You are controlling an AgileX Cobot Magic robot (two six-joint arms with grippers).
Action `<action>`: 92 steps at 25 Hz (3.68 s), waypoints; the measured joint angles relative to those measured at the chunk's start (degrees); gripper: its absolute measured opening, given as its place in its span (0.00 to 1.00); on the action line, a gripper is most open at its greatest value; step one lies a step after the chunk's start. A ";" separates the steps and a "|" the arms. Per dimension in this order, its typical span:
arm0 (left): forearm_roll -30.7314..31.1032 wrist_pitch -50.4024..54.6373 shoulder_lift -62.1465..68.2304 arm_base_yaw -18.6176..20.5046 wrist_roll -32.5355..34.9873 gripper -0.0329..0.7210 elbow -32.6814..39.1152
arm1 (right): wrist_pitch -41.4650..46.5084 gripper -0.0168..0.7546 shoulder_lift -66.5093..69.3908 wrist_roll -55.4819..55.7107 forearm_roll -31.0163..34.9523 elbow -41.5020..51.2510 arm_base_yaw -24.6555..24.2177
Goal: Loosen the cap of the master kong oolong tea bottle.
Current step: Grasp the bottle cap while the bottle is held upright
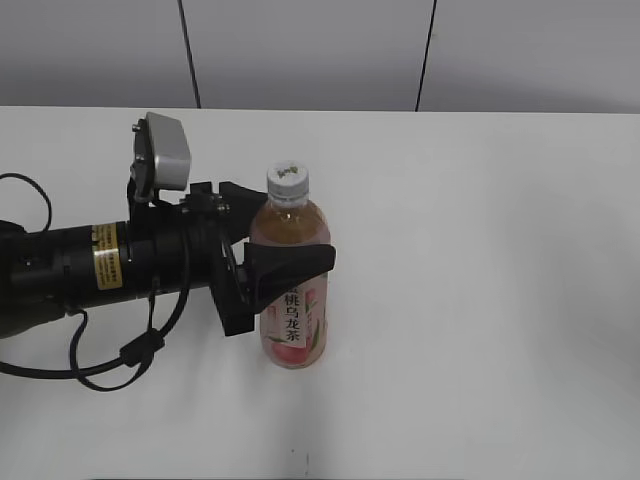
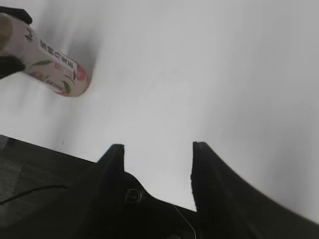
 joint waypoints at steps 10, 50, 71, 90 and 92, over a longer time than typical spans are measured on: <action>-0.15 0.05 0.00 0.00 -0.04 0.65 0.00 | 0.45 0.46 19.35 -1.58 0.38 -17.33 9.18; -0.32 0.05 0.00 -0.04 -0.08 0.65 0.00 | 7.27 0.46 55.36 30.18 -20.27 -48.96 46.57; -0.32 0.00 0.00 -0.04 -0.08 0.65 0.00 | 7.30 0.59 56.50 30.25 -20.69 -48.96 44.20; -0.33 0.00 0.00 -0.04 -0.08 0.65 0.00 | 7.30 0.55 58.06 29.27 -19.45 -48.96 44.13; -0.33 0.00 0.00 -0.04 -0.08 0.65 0.00 | 7.30 0.53 58.39 29.04 -19.33 -48.96 44.13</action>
